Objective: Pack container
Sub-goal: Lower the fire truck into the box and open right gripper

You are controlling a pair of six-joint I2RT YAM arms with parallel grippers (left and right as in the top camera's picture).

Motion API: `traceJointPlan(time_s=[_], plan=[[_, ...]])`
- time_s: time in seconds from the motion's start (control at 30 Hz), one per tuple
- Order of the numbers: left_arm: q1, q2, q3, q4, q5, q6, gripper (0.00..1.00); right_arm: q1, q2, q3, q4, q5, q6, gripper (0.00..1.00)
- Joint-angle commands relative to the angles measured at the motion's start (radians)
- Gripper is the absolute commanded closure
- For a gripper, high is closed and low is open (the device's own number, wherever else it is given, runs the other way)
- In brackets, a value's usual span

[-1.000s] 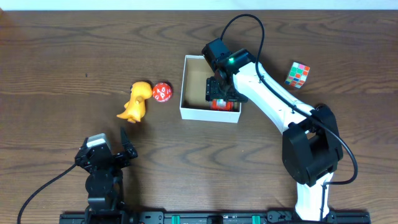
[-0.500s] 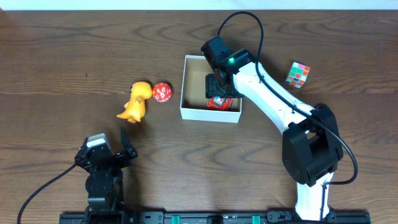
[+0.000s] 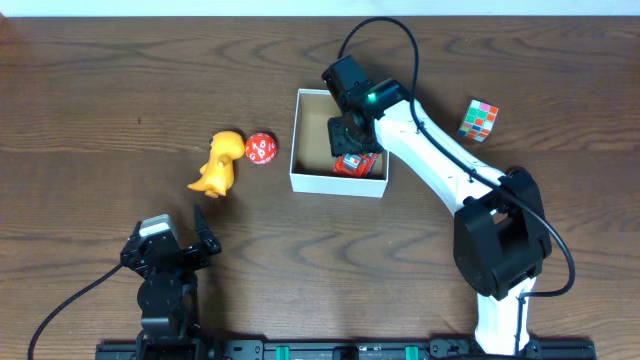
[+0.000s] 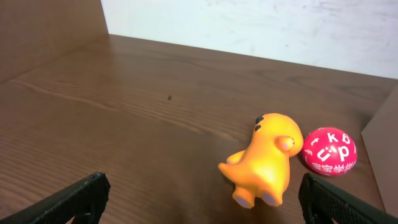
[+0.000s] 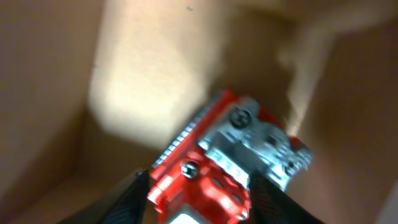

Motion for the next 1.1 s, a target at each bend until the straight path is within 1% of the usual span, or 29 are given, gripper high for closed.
traceJointPlan(time_s=[0.0, 0.07, 0.17, 0.23, 0.47, 0.83, 0.9, 1.07], plan=[[-0.003, 0.000, -0.017, -0.026, -0.002, 0.010, 0.02, 0.024, -0.001, 0.003, 0.014, -0.039, -0.098, 0.67], [-0.003, 0.000, -0.017, -0.026, -0.002, 0.010, 0.02, 0.034, -0.001, 0.003, 0.016, -0.039, -0.170, 0.82], [-0.003, 0.000, -0.017, -0.026, -0.002, 0.010, 0.02, 0.046, -0.001, 0.003, 0.013, -0.039, -0.277, 0.93], [-0.003, 0.000, -0.017, -0.026, -0.002, 0.010, 0.02, 0.053, -0.001, 0.003, 0.013, -0.038, -0.350, 0.99], [-0.003, 0.000, -0.017, -0.026, -0.002, 0.010, 0.02, 0.059, -0.001, 0.003, 0.005, -0.038, -0.477, 0.99], [-0.003, 0.000, -0.017, -0.026, -0.002, 0.010, 0.02, 0.058, -0.001, 0.003, -0.083, -0.034, -0.642, 0.99], [-0.003, 0.000, -0.017, -0.026, -0.002, 0.010, 0.02, 0.058, -0.001, 0.003, -0.103, -0.006, -0.666, 0.99], [-0.003, 0.000, -0.017, -0.026, -0.002, 0.010, 0.02, 0.058, -0.001, 0.003, -0.143, 0.129, -0.667, 0.99]])
